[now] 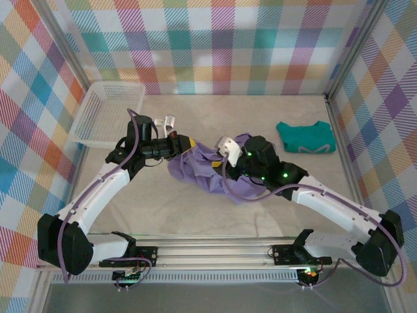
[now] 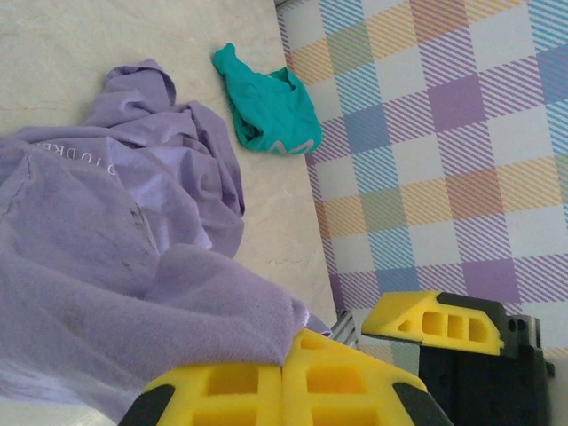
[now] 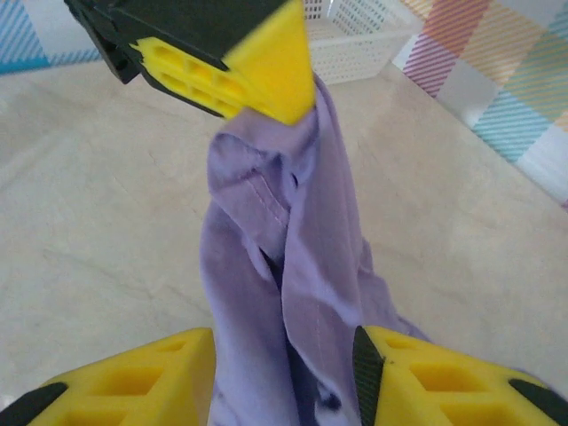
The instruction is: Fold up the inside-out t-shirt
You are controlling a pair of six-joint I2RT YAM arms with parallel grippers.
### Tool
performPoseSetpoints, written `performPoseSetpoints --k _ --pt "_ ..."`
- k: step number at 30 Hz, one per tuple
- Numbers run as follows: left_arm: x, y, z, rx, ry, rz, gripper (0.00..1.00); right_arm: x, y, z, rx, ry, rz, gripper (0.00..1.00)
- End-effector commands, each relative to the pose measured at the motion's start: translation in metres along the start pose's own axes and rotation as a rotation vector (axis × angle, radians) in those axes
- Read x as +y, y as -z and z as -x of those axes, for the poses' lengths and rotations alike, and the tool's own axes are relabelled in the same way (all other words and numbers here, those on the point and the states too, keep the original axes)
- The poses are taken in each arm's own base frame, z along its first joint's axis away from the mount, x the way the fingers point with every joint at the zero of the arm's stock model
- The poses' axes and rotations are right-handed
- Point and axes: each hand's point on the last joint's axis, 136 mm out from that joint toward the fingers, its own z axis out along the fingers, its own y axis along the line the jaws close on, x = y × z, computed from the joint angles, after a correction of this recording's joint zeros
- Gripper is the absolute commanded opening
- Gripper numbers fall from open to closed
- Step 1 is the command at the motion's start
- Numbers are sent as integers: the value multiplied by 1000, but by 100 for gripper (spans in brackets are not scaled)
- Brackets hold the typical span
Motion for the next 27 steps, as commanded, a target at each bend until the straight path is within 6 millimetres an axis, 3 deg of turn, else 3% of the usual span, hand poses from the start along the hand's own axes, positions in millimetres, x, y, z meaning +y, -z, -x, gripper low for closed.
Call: performPoseSetpoints --k 1,4,9,13,16,22,27 --pt "-19 2 9 -12 -45 -44 0 -1 -12 -7 95 142 -20 47" --pt "-20 1 8 -9 -46 -44 0 2 -24 -11 155 185 -5 47" --pt "-20 1 8 -7 -47 -44 0 -9 -36 -8 188 203 -66 44" --pt "-20 1 7 -4 -49 -46 0 -20 -42 -6 194 198 -127 35" --pt "-19 1 7 -4 -48 -44 0 -25 -42 -4 191 187 -156 22" --pt "-18 1 7 -5 -48 -40 0 -24 -36 3 157 136 -138 0" --pt "-8 -1 8 -13 -38 3 0 -23 -9 24 25 -69 -13 0"
